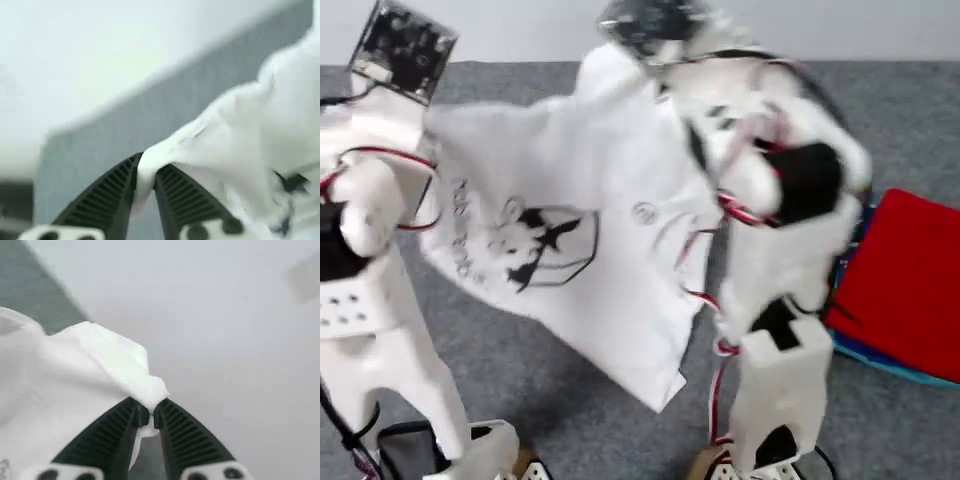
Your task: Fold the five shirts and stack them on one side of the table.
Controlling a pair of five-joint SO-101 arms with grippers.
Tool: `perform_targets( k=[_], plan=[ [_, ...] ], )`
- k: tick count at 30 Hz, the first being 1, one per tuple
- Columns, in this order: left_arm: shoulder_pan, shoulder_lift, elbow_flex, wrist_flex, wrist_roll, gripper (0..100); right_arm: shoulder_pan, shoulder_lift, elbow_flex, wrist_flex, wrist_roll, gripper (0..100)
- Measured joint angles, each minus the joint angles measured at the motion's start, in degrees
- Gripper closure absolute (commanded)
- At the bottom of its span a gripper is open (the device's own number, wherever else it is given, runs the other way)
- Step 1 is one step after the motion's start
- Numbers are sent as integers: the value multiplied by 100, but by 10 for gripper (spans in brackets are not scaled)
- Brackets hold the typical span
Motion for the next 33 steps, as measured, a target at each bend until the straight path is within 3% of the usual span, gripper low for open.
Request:
perform_targets(
  k=[8,14,21,28,33],
  plan=[
    [105,0,-1116,-1134,343,994,826,-1090,-9,-862,818,988],
    [105,-26,-2084,-1327,360,994,1178,-1741,-9,-1046,879,988],
    [105,-88,-3015,-545,360,994,1574,-2347,-18,-879,879,988],
    [123,-123,-3112,642,360,994,1925,-2462,-9,-1363,1187,988],
    [123,-123,-2813,800,308,994,1952,-2462,149,-1864,1301,988]
  ],
)
